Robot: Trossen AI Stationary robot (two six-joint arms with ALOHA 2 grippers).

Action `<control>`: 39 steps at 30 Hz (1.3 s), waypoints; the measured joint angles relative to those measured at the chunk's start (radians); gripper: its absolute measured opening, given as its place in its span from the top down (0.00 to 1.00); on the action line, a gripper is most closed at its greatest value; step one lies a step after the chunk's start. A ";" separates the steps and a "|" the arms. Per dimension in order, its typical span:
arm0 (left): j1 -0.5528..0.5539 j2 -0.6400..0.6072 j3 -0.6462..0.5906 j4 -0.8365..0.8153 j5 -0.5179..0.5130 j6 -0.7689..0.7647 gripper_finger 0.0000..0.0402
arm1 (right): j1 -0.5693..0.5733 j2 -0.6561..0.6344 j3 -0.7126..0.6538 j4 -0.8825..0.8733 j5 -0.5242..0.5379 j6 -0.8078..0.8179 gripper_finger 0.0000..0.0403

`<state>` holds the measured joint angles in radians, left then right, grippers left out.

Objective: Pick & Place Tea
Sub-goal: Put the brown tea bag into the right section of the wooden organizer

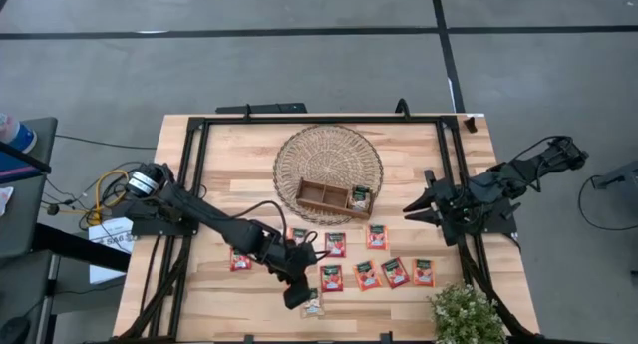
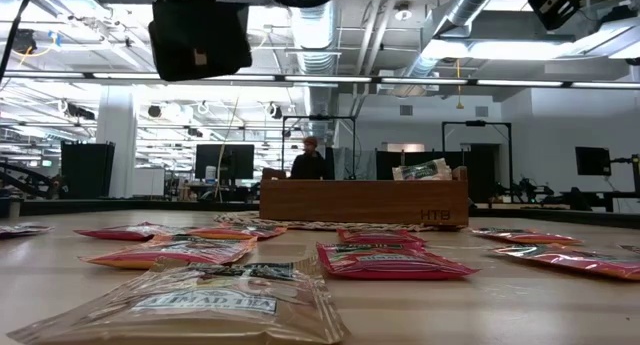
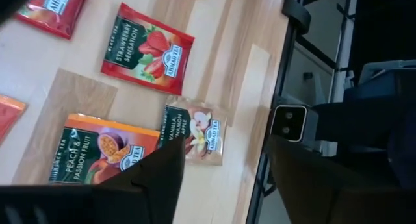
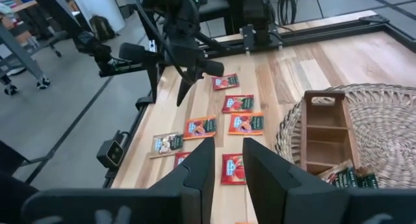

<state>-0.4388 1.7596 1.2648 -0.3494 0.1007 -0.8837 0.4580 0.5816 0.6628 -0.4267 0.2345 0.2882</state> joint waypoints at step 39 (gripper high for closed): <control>0.014 0.418 0.502 -0.512 -0.032 0.205 0.15 | 0.046 -0.033 0.002 -0.014 -0.025 0.001 0.82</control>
<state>-0.4252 2.1780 1.7664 -0.8618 0.0691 -0.6791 0.5037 0.5484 0.6643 -0.4412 0.2100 0.2890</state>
